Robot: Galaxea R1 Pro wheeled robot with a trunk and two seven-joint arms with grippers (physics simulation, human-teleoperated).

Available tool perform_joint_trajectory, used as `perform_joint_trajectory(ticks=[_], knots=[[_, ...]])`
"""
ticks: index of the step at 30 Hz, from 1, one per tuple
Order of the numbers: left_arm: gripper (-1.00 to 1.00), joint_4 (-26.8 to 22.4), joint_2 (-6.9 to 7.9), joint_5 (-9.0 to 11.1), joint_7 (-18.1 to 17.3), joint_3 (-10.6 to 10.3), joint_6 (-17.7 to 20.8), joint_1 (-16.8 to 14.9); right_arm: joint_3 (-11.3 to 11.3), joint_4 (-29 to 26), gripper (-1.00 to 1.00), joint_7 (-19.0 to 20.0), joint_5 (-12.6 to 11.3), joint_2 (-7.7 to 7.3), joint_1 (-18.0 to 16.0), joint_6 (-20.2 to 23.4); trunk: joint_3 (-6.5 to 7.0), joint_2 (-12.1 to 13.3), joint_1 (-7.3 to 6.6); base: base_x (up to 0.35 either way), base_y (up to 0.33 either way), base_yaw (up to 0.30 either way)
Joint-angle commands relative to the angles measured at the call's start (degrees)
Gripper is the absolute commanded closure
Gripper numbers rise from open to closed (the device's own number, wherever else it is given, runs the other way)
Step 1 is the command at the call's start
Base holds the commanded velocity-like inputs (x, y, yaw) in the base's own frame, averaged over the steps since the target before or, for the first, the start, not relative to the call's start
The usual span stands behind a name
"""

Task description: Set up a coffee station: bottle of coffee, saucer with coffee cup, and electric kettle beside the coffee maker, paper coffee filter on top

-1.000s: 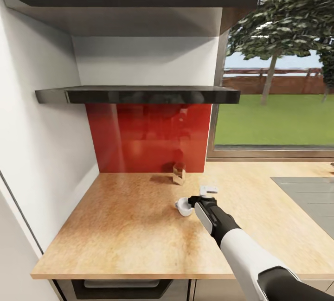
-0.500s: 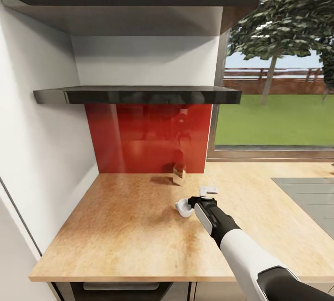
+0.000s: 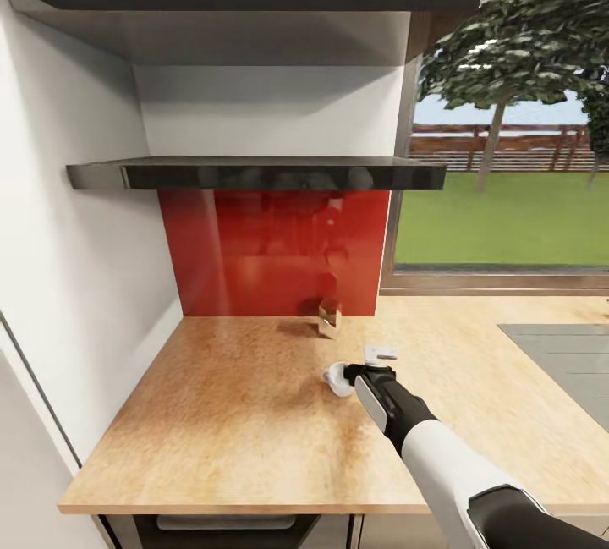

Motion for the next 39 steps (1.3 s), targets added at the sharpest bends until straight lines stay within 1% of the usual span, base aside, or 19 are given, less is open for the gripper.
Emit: perform_joint_trajectory(ticks=[1,5,7,12,20,39], knots=[[-1.00,0.08,0.00,-0.52,0.15,0.47,-0.20,-0.02,0.48,0.09,-1.00,-0.49,-0.57,-0.06,-0.02,-0.24,-0.02,-0.04,0.02,0.000,0.000,0.000],[-1.00,0.08,0.00,-0.52,0.15,0.47,-0.19,0.01,0.48,1.03,-1.00,-0.49,-0.54,-0.06,-0.02,-1.46,-0.02,-0.04,0.02,0.000,0.000,0.000],[-1.00,0.08,0.00,-0.52,0.15,0.47,-0.18,0.05,0.48,2.38,-1.00,-0.49,-0.56,0.00,-0.02,-2.41,-0.02,-0.04,0.02,0.000,0.000,0.000],[-1.00,0.00,0.00,-0.52,0.15,0.47,-0.18,0.06,0.48,3.00,-1.00,-0.49,-0.56,0.03,-0.02,-3.64,-0.02,-0.04,0.02,0.000,0.001,0.000],[-1.00,0.02,0.00,-0.52,0.15,0.47,-0.25,0.06,0.48,3.85,-1.00,-0.49,-0.57,0.08,-0.02,-3.85,-0.02,-0.04,0.02,0.000,0.070,0.000],[-1.00,0.08,-0.09,-0.52,0.14,0.47,-0.24,0.07,0.48,5.25,-1.00,-0.44,-0.58,0.11,-0.02,-3.95,-0.02,-0.04,0.02,0.000,0.003,0.000]])
